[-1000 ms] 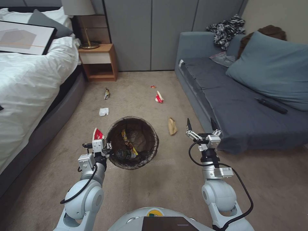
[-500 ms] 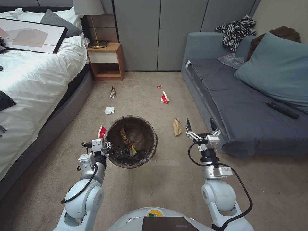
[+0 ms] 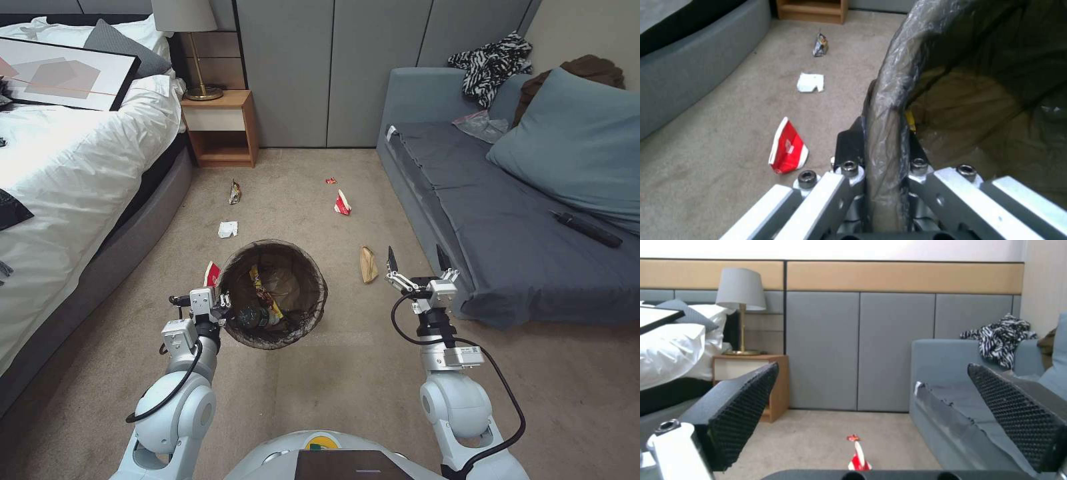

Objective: Pick up the trash bin, then pick up the garbage from the floor and place it into the trash bin.

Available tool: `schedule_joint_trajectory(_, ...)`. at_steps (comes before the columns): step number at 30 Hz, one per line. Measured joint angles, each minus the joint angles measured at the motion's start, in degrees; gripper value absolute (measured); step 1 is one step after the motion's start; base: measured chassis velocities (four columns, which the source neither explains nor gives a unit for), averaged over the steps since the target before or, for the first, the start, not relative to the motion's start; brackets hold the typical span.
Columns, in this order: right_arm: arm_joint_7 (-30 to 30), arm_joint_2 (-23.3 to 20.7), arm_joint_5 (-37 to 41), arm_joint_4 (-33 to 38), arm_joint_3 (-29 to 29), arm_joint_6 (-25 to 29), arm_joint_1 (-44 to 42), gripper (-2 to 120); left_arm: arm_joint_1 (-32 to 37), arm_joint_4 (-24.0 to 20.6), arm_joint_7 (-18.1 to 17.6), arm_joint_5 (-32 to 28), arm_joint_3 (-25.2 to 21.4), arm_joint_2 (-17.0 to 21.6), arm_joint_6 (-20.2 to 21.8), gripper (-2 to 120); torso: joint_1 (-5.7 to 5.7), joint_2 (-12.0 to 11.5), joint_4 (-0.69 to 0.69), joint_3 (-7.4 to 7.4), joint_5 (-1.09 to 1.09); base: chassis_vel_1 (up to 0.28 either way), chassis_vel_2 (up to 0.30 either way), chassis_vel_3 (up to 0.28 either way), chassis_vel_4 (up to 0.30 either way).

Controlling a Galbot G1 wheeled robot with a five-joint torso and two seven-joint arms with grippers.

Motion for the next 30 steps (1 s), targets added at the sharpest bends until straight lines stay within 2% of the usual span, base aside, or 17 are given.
schedule_joint_trajectory(11,-0.5,0.0,0.4,-0.2,0.0,0.1,0.0,100,0.0,0.3,0.1,0.2,-0.1,0.0,-0.2,4,0.01,0.0,0.02,0.0,0.0,-0.13,0.145,0.141,-0.143)
schedule_joint_trajectory(17,-0.7,0.0,0.5,-0.4,0.0,0.3,-0.1,100,-0.1,0.3,0.0,0.3,-0.1,0.0,-0.2,4,0.0,0.0,-0.02,0.0,0.0,-0.263,0.244,0.234,-0.247)
schedule_joint_trajectory(21,-0.9,0.0,0.5,-0.5,0.0,0.4,-0.1,100,-0.1,0.3,-0.1,0.3,-0.1,0.0,-0.3,4,0.01,0.0,0.02,0.01,0.0,-0.264,0.28,0.279,-0.286)
schedule_joint_trajectory(23,-1.1,0.0,0.5,-0.5,0.0,0.9,-0.1,100,-0.1,0.3,-0.1,0.3,-0.1,0.0,-0.3,4,0.01,0.0,-0.02,0.01,-0.01,-0.278,0.276,0.289,-0.281)
schedule_joint_trajectory(26,-1.3,0.0,0.0,-1.3,-0.1,3.1,0.3,100,-0.1,0.3,-0.1,0.3,-0.1,0.0,-0.3,4,0.02,0.0,0.02,0.02,0.0,-0.24,0.235,0.252,-0.257)
schedule_joint_trajectory(30,-1.6,0.1,-1.3,-1.5,0.1,4.4,0.4,100,-0.2,0.3,-0.1,0.3,-0.1,0.0,-0.4,4,0.02,0.0,0.01,0.02,0.0,-0.17,0.167,0.171,-0.14)
